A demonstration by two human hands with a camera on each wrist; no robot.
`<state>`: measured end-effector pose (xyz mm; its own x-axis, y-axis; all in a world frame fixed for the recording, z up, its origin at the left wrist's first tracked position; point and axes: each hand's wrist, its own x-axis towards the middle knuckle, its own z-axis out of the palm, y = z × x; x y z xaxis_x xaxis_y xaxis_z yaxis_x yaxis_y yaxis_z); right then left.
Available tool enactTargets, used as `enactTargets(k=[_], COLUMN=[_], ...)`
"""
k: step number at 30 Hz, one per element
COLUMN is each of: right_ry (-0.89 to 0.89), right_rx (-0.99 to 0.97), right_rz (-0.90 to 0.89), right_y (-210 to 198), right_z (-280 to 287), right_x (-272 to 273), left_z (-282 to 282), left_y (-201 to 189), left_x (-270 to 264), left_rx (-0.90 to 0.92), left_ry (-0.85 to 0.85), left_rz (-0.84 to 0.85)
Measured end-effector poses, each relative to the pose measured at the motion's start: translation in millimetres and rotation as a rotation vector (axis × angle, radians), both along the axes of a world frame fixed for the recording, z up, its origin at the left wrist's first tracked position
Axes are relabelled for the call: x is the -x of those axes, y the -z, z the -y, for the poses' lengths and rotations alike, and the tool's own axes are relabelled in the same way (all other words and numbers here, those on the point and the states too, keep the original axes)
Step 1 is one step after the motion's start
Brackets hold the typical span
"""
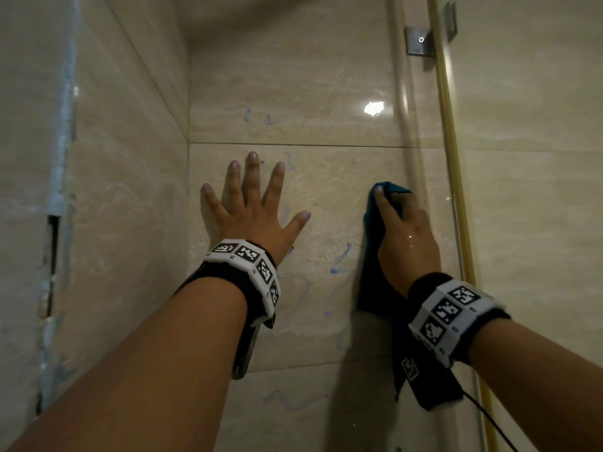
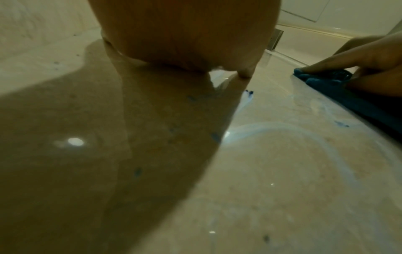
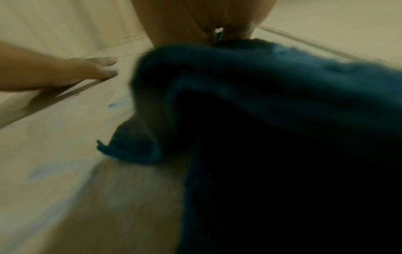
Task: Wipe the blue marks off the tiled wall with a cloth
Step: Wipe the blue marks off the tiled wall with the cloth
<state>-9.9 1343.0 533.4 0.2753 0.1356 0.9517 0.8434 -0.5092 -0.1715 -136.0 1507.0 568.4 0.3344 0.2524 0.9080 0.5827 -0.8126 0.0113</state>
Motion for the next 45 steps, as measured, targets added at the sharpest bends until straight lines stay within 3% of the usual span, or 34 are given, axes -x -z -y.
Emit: enactTargets(k=[4,9,12,20,27,37,45], right_ry=[-0.007,0.010,-0.021,-0.040,0.043,0.066,0.000], right_rx=[-0.013,0.175,0.148,-0.076,-0.121,-0.061,-0.008], right_rz=[-0.015,0.114,0.155,-0.050,-0.172,-0.152,-0.092], right_y=[-13,2,4,-34,-23,2,-10], right_z=[-4,-11,-10,7,7,-1,0], right_x=[2,10,4,-9,-9,1,0], left_z=[0,1,2,3,4,4,3], left_y=[0,0,0,-1,-1,0,0], left_x=[0,1,1,1,2,2,1], left_rx=[-0.005,0.003,0.010,0.028,0.036,0.032,0.024], left_ry=[-0.006,0.009,0.003,-0.005,-0.004,-0.011,0.004], left_rz=[0.000,-0.010,-0.021,-0.032,-0.038,-0.036,-0.020])
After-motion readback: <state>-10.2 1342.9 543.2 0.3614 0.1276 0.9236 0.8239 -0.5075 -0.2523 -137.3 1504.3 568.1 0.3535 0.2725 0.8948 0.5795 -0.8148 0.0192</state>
